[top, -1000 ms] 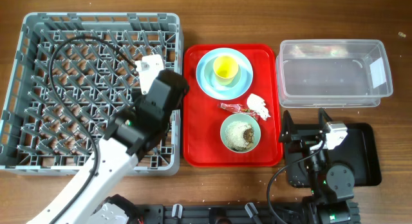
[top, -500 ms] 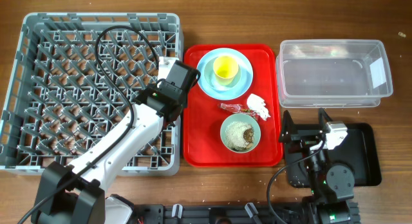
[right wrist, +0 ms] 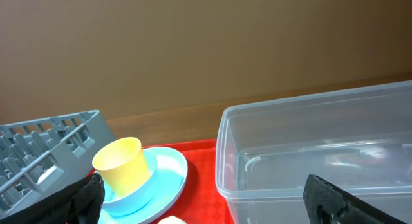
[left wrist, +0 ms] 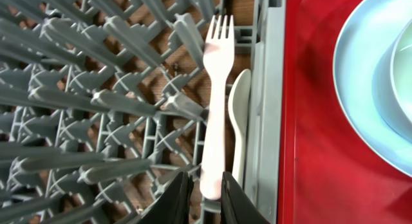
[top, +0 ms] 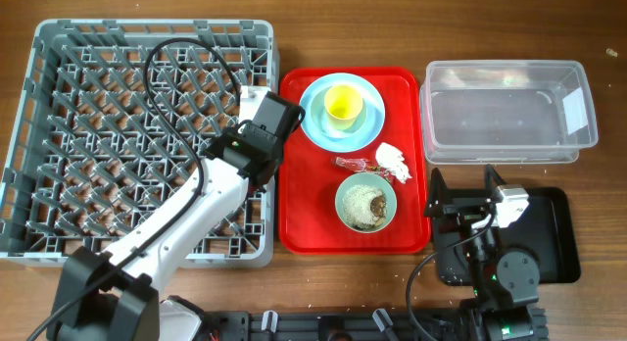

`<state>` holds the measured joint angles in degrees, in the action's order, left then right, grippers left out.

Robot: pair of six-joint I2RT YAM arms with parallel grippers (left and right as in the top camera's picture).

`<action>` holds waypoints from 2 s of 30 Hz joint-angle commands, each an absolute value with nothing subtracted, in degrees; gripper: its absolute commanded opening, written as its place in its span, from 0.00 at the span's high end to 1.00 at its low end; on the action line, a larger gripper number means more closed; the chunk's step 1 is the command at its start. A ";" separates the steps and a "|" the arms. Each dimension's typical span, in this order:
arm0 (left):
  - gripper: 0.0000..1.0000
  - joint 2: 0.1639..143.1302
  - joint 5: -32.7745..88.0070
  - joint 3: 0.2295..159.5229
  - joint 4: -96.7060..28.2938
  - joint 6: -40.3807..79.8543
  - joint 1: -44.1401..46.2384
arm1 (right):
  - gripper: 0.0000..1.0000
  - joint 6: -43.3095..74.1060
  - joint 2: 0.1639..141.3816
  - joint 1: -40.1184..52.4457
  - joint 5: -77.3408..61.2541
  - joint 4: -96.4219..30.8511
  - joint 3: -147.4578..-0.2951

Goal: Sort waste into correct bins and load items into the dishwasher rack

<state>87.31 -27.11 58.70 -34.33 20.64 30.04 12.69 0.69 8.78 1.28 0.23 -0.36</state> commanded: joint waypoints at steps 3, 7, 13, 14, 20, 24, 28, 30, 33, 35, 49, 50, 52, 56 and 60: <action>0.69 70.11 -10.33 61.67 -34.39 27.66 27.57 | 0.00 12.08 0.43 8.54 0.73 0.47 -0.30; 0.05 63.51 -2.37 61.65 -39.38 27.66 24.91 | 0.00 12.08 0.43 8.54 0.73 0.47 -0.30; 0.00 64.29 -2.37 61.63 -53.28 27.66 24.91 | 0.00 12.08 0.43 8.54 0.71 0.45 -0.30; 0.00 64.29 -2.37 61.63 -53.28 27.66 24.91 | 0.00 12.08 0.43 8.54 0.71 0.47 -0.30; 0.00 64.29 -2.39 61.63 -53.28 27.66 24.91 | 0.00 40.95 0.43 8.54 -4.86 0.16 -0.30; 0.00 64.29 -2.39 61.63 -53.28 27.66 24.91 | 0.00 34.11 1.91 8.54 -9.78 -2.00 -5.78; 0.00 64.29 -2.39 61.63 -53.28 27.66 24.88 | 0.00 25.52 17.43 8.54 -9.76 -26.87 -31.27; 0.00 64.29 -2.37 61.63 -53.28 27.66 24.91 | 0.00 18.74 35.97 8.54 -8.67 -48.36 -53.71; 0.00 64.29 -2.39 61.63 -53.28 27.66 24.91 | 0.00 17.39 55.31 8.54 -8.84 -69.47 -75.20; 0.00 64.29 -2.39 61.63 -53.28 27.66 24.91 | 0.26 19.00 61.67 8.54 -7.73 -76.03 -77.82; 0.00 64.29 -2.39 61.63 -53.28 27.66 24.91 | 0.55 37.63 63.51 8.64 -8.80 -57.43 -37.52; 0.00 64.29 -2.37 61.63 -53.28 27.66 24.91 | 0.55 37.54 64.62 8.64 -7.88 -55.86 -36.67; 0.00 64.29 -2.37 61.63 -53.28 27.66 24.91 | 0.57 37.43 67.77 8.64 -6.31 -53.08 -35.86; 0.00 64.29 -2.39 61.63 -53.28 27.66 24.91 | 0.66 35.73 74.56 8.64 -7.62 -49.50 -35.90; 0.00 64.29 -2.37 61.63 -53.28 27.66 24.91 | 0.85 34.33 75.00 8.64 -7.57 -49.76 -36.45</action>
<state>64.23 -2.85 61.49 -53.39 27.53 25.10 35.70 74.67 8.67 -7.49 -49.65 -36.45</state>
